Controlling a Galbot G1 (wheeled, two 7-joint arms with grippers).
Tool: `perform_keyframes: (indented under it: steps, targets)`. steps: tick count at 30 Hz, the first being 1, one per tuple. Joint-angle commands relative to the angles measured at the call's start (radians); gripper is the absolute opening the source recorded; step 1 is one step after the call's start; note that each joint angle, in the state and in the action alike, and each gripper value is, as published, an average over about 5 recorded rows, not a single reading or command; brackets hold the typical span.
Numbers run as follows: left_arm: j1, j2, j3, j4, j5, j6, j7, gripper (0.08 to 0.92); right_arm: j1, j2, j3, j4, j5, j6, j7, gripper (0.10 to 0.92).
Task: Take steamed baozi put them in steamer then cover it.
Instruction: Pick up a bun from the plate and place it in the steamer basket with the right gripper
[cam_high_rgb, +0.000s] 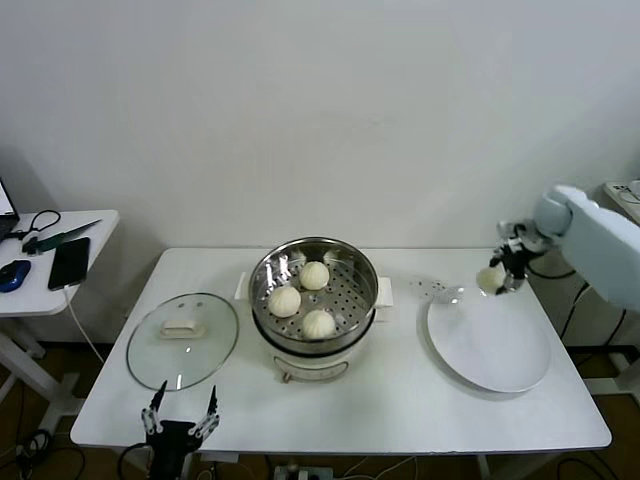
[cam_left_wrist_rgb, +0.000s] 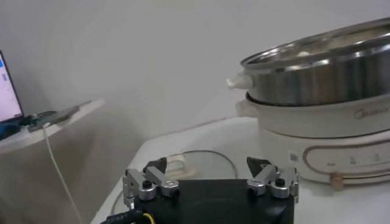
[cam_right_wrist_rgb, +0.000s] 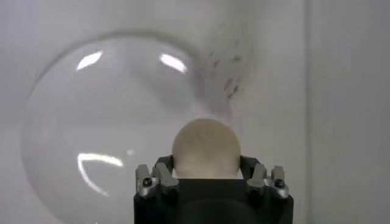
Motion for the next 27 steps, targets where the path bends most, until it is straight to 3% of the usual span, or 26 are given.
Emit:
perform_keyframes:
  steps: [1, 7, 13, 27]
  targets:
    - [-0.004, 0.007, 0.028, 0.005, -0.013, -0.017, 0.0, 0.823, 0.465, 0.055, -0.495, 0.298, 0.536, -0.198, 0.077, 0.696]
    - [-0.002, 0.023, 0.057, -0.004, -0.02, -0.014, 0.003, 0.823, 0.547, 0.151, -0.625, 0.442, 0.748, -0.281, 0.159, 0.7]
    - [-0.008, 0.028, 0.073, -0.012, -0.018, -0.012, 0.005, 0.823, 0.559, 0.277, -0.673, 0.485, 0.877, -0.334, 0.22, 0.699]
    - [-0.013, 0.037, 0.06, 0.001, -0.033, -0.018, 0.002, 0.823, 0.407, 0.503, -0.702, 0.374, 0.866, -0.343, 0.253, 0.704]
